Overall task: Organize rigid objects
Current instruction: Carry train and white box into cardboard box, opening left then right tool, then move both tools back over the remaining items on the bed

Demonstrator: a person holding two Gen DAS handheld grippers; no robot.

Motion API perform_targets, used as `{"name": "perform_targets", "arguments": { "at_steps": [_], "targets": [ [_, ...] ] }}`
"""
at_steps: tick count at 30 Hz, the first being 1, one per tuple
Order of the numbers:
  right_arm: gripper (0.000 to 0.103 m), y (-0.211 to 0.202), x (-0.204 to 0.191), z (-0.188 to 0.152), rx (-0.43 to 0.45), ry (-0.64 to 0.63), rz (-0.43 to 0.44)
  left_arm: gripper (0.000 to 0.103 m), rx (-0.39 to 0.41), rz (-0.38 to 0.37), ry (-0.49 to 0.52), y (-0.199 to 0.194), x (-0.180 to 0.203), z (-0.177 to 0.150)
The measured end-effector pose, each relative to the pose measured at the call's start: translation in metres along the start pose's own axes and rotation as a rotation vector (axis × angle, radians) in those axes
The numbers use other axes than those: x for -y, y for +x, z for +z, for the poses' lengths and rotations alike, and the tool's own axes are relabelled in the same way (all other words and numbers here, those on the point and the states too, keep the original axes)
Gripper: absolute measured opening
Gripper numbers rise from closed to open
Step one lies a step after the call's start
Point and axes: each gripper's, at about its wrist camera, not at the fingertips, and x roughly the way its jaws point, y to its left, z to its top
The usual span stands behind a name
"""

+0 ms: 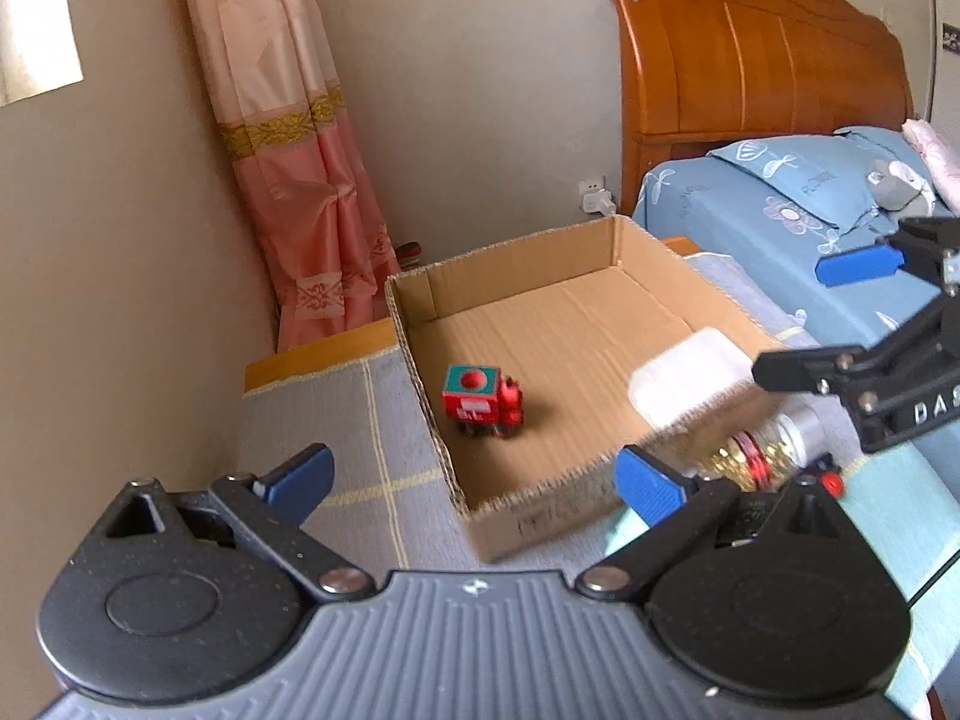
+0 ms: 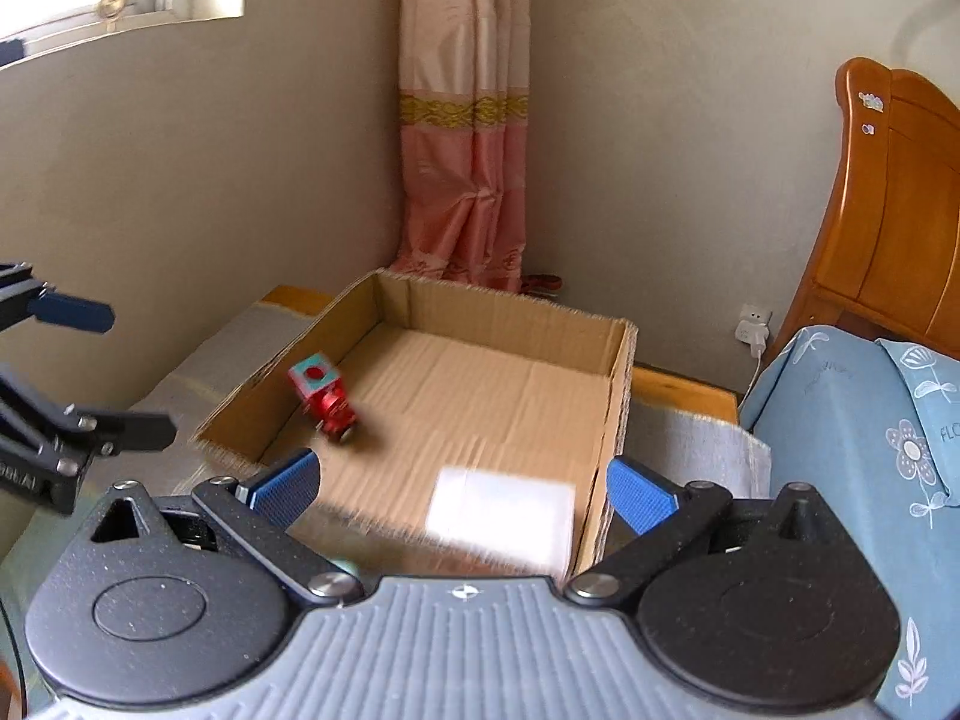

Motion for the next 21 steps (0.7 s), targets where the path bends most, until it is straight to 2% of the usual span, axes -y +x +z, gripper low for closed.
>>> {"name": "perform_targets", "arguments": {
  "at_steps": [9,16,21],
  "targets": [
    [0.103,-0.030,-0.011,-0.066,0.014,0.036,-0.007,0.100,0.005,-0.024,-0.049,-0.031,0.013,-0.052],
    [0.103,-0.031,-0.017,-0.120,-0.040,0.044,-0.014,0.100,-0.040,-0.040,-0.061,-0.040,0.042,-0.090],
    [0.103,-0.032,-0.012,-0.151,-0.064,0.056,-0.004,0.100,-0.063,-0.103,-0.119,-0.048,0.060,-0.113]
  ]
}}
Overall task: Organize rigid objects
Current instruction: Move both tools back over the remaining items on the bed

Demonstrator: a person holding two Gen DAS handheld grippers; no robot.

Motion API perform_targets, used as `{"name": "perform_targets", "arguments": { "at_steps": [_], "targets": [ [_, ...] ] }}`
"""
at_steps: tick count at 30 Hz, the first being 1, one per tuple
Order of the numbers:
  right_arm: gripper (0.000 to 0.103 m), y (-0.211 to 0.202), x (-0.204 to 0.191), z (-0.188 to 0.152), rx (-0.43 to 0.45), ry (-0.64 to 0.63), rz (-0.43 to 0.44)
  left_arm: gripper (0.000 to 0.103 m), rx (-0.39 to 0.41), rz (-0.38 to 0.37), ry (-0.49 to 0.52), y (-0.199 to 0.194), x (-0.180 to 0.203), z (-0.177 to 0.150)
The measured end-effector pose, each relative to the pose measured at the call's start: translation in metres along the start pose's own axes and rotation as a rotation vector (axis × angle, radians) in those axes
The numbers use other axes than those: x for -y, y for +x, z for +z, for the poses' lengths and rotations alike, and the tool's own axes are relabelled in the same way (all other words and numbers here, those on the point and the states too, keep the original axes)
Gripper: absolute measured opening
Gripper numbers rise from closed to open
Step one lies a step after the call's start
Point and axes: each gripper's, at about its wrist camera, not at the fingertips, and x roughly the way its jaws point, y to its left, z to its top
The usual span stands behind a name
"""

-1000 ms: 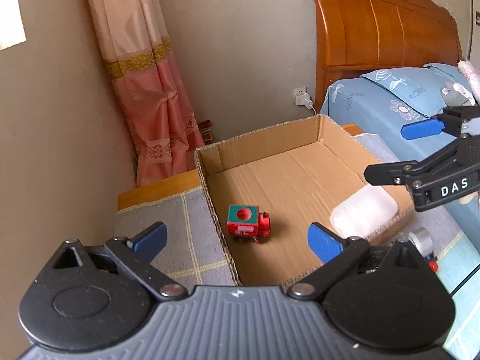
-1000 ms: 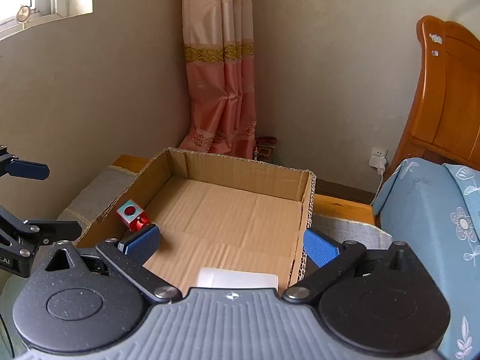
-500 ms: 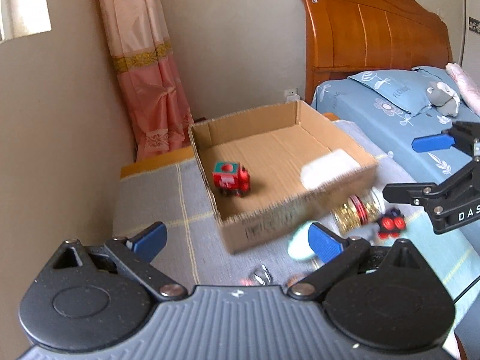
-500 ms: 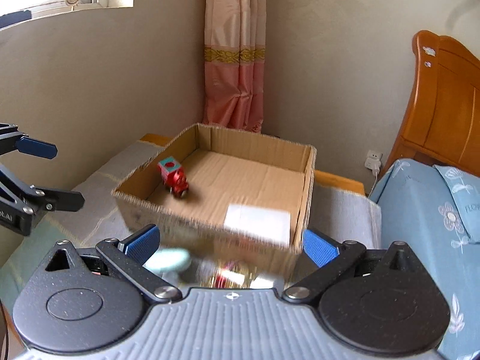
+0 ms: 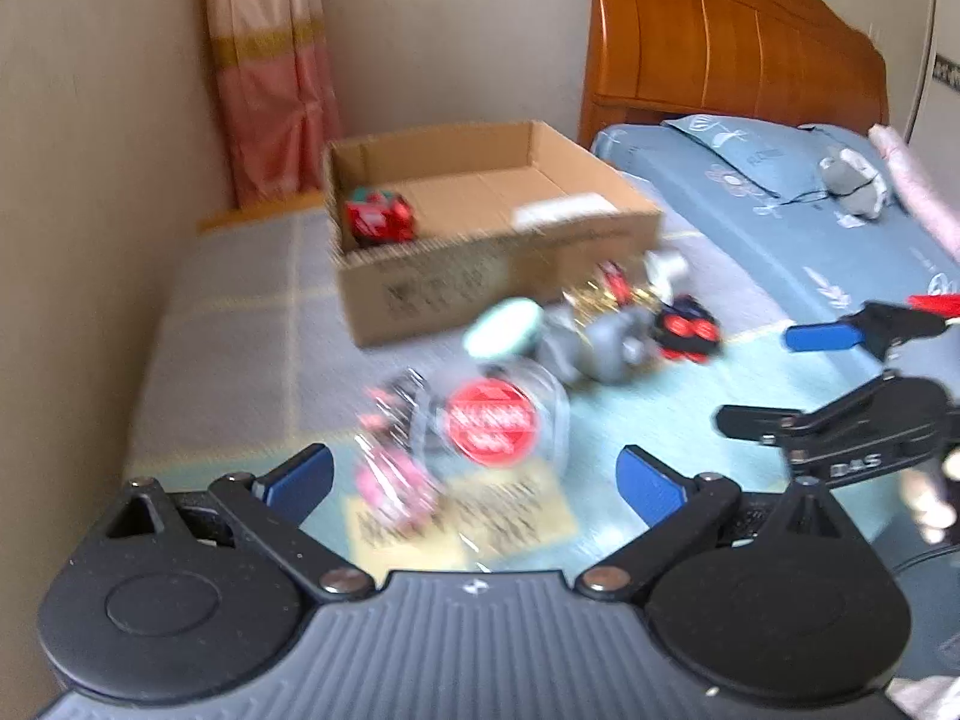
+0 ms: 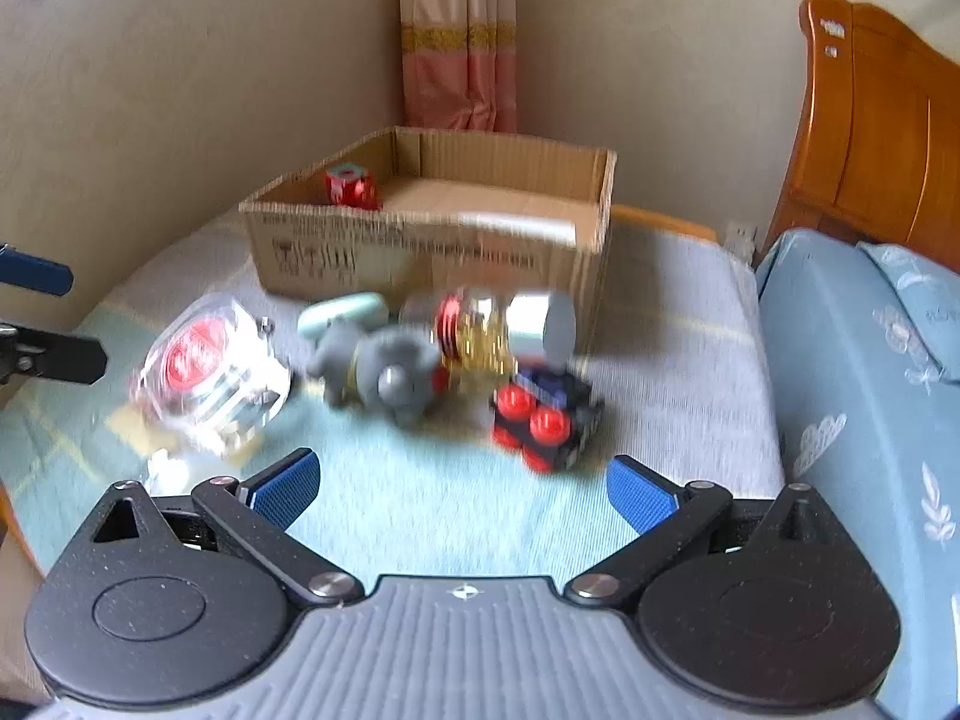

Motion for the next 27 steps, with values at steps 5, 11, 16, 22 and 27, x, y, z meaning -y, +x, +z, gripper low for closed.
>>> {"name": "perform_targets", "arguments": {
  "at_steps": [5,11,16,22,27],
  "targets": [
    [0.103,0.003,0.005,-0.024,-0.011,0.024,0.026,0.100,-0.038,-0.033,-0.039,0.003,0.017,-0.023],
    [0.103,0.007,0.003,-0.046,-0.023,-0.024,0.027,0.100,-0.092,-0.010,-0.043,0.023,0.030,-0.036],
    [0.103,0.007,0.007,-0.054,-0.013,-0.069,0.044,0.100,-0.090,0.002,-0.040,0.034,0.037,-0.037],
    [0.103,0.012,0.016,-0.049,-0.027,-0.124,0.098,0.100,-0.094,0.023,-0.085,0.049,0.036,-0.035],
    [0.103,0.019,0.026,-0.045,-0.010,-0.211,0.198,0.100,-0.084,0.071,-0.148,0.052,0.027,-0.039]
  ]
}}
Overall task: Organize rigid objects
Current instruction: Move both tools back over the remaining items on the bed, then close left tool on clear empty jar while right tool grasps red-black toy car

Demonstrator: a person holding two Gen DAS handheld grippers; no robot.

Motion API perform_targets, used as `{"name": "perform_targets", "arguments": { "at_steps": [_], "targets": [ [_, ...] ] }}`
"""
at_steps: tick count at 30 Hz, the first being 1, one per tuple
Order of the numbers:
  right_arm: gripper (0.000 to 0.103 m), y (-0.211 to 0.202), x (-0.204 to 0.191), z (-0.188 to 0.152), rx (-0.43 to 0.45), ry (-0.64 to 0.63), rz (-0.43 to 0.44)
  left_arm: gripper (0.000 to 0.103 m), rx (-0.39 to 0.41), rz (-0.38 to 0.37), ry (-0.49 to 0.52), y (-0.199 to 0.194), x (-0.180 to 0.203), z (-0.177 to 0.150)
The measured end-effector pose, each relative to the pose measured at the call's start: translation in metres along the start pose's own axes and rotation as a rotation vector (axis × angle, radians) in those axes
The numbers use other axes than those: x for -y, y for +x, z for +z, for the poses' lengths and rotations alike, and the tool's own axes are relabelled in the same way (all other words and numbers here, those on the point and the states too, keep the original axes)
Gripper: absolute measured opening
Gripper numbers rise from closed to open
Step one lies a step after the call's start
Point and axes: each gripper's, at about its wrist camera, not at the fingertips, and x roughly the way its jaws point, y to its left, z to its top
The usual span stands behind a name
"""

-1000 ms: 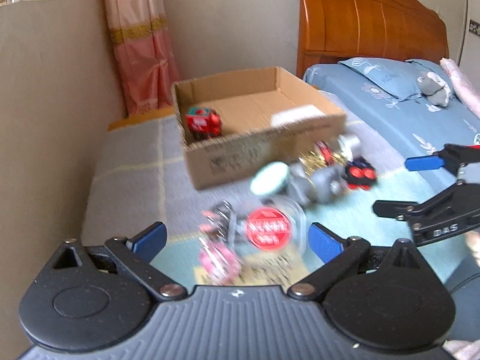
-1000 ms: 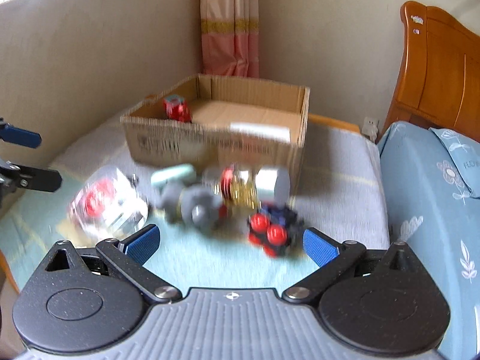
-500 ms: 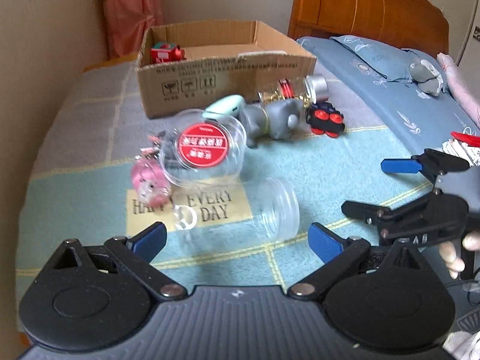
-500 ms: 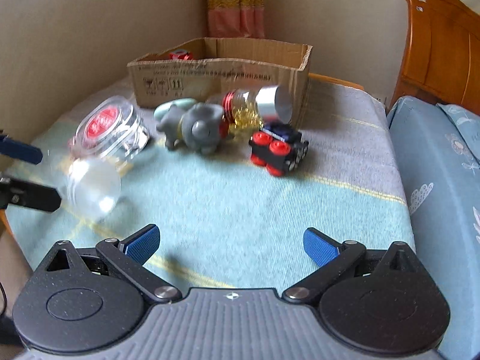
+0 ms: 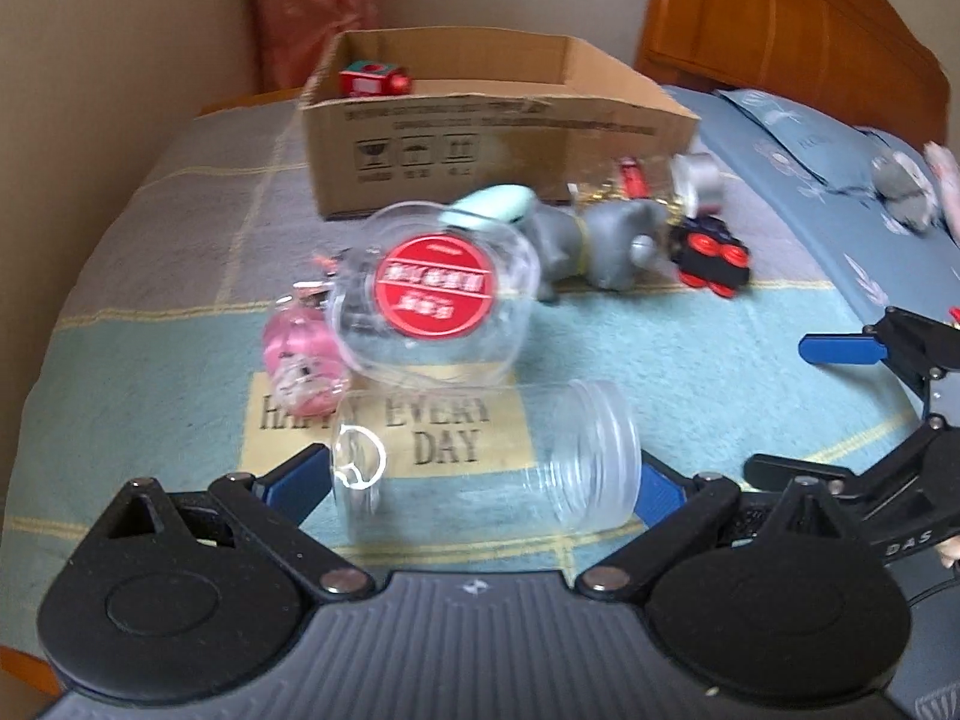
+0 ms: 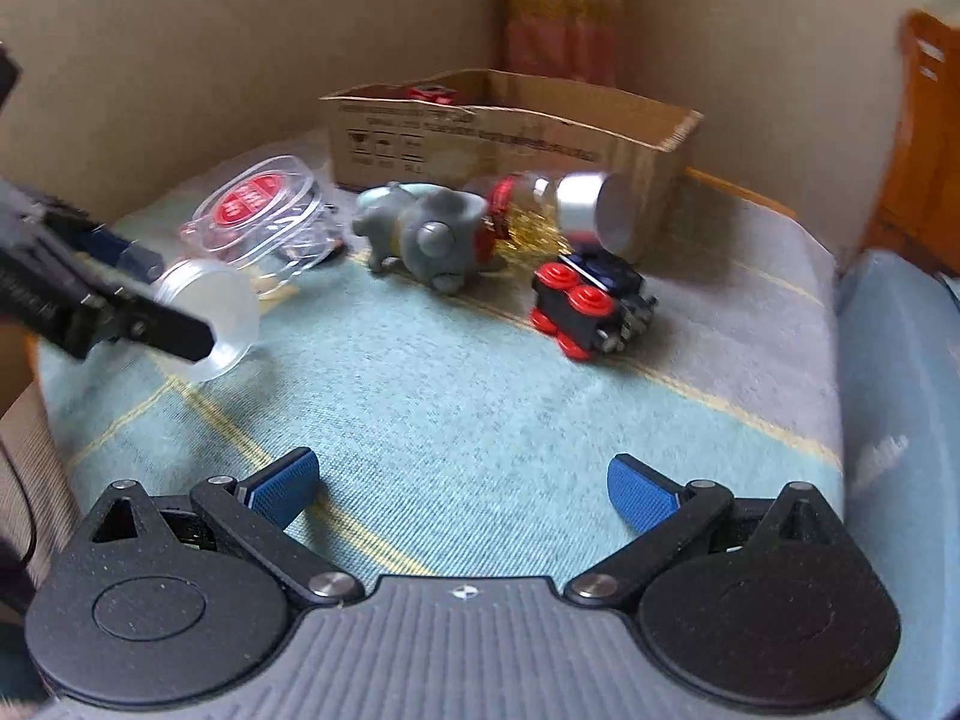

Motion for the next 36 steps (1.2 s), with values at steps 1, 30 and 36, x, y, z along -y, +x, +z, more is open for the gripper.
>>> {"name": "perform_targets", "arguments": {
  "at_steps": [1,30,36],
  "targets": [
    [0.103,0.001,0.003,0.002,-0.002,-0.006,0.008,0.100,0.002,0.004,-0.009,0.000,-0.002,0.000],
    [0.103,0.044,0.027,0.059,-0.162,-0.150,0.138,0.100,0.006,-0.017,-0.030,-0.005,-0.013,-0.004],
    [0.103,0.050,0.031,0.064,-0.140,-0.092,0.088,0.100,0.011,-0.003,-0.033,-0.005,-0.012,-0.004]
  ]
}}
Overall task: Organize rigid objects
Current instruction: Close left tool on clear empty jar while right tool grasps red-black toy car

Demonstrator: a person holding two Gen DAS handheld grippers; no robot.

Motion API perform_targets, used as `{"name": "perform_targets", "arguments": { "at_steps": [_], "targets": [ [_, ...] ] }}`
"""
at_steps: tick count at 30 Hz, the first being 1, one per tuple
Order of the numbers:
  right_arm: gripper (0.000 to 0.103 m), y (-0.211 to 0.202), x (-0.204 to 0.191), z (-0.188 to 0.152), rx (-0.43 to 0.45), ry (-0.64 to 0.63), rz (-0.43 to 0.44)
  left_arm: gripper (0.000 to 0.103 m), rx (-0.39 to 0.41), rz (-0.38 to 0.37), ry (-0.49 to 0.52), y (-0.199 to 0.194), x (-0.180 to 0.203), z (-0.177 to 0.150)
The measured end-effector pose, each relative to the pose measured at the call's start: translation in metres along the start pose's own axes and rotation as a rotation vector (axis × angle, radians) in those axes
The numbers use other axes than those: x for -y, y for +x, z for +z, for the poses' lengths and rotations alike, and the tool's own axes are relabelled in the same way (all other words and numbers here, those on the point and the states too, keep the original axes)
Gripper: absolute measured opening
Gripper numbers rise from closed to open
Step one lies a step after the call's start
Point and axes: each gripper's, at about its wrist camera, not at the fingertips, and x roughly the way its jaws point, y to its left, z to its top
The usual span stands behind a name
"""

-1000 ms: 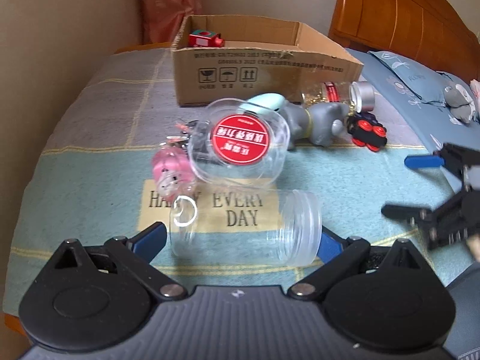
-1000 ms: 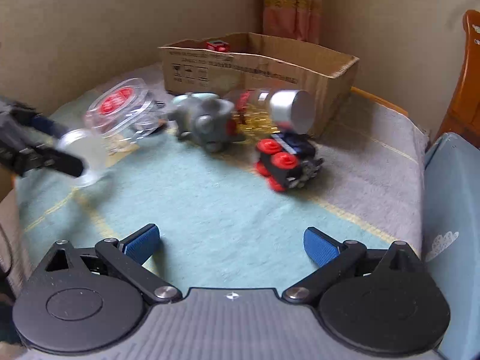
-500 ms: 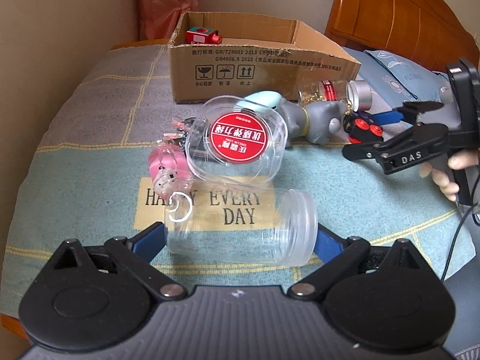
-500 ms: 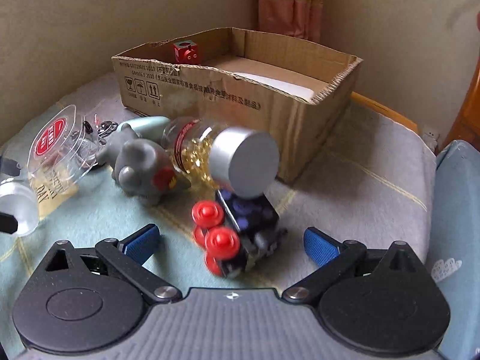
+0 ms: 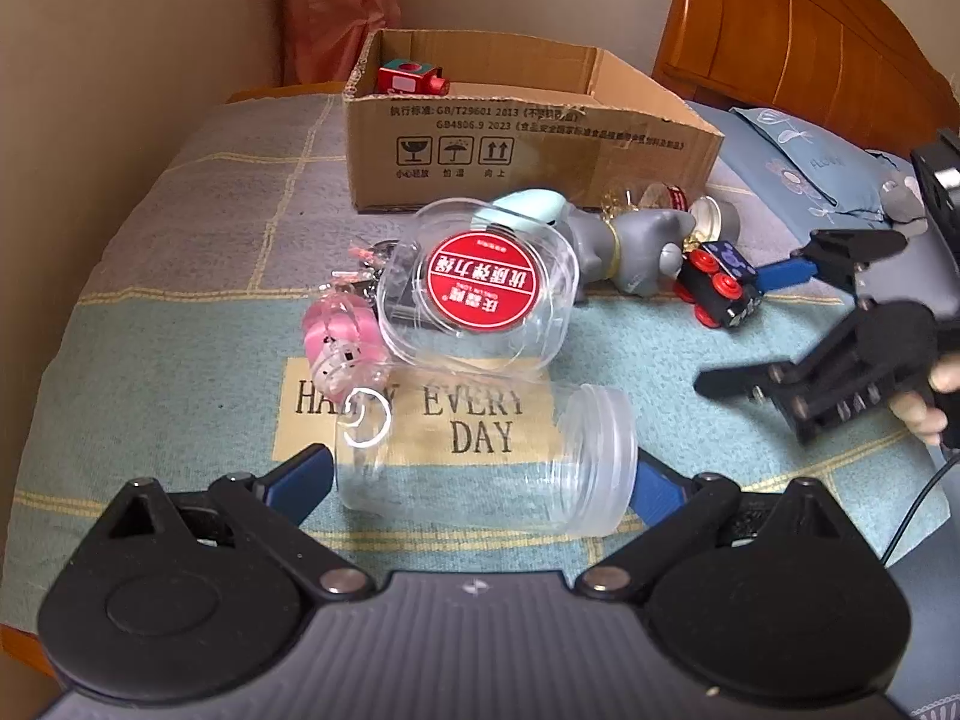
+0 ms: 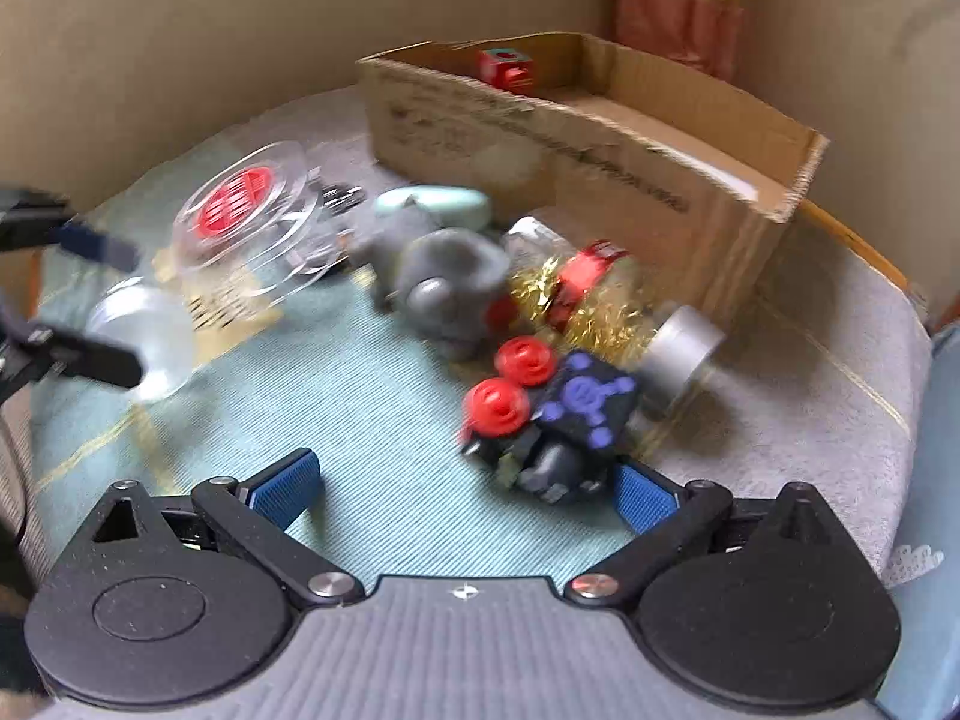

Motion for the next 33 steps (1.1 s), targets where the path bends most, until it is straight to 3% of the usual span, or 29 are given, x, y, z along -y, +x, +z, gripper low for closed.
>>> {"name": "perform_targets", "arguments": {
  "at_steps": [5,8,13,15,27,33],
  "targets": [
    [0.102,0.005,0.005,0.008,0.021,0.095,-0.068,0.099,0.012,0.012,0.006,0.000,0.001,0.000],
    [0.091,0.008,0.001,0.013,0.023,0.120,-0.105,0.098,0.019,0.012,0.017,-0.001,0.003,0.001],
    [0.062,0.000,-0.003,0.012,0.022,0.153,-0.141,0.091,0.033,0.001,0.024,-0.002,0.003,0.000],
    [0.059,-0.004,-0.003,0.009,0.016,0.167,-0.146,0.091,0.031,-0.003,0.019,-0.003,0.002,0.001],
    [0.061,-0.004,-0.003,0.011,0.028,0.206,-0.178,0.091,0.020,0.013,0.020,0.001,0.003,0.004],
    [0.056,-0.010,-0.007,0.010,0.012,0.195,-0.195,0.091,0.023,-0.017,0.089,-0.007,0.007,0.007]
  ]
}}
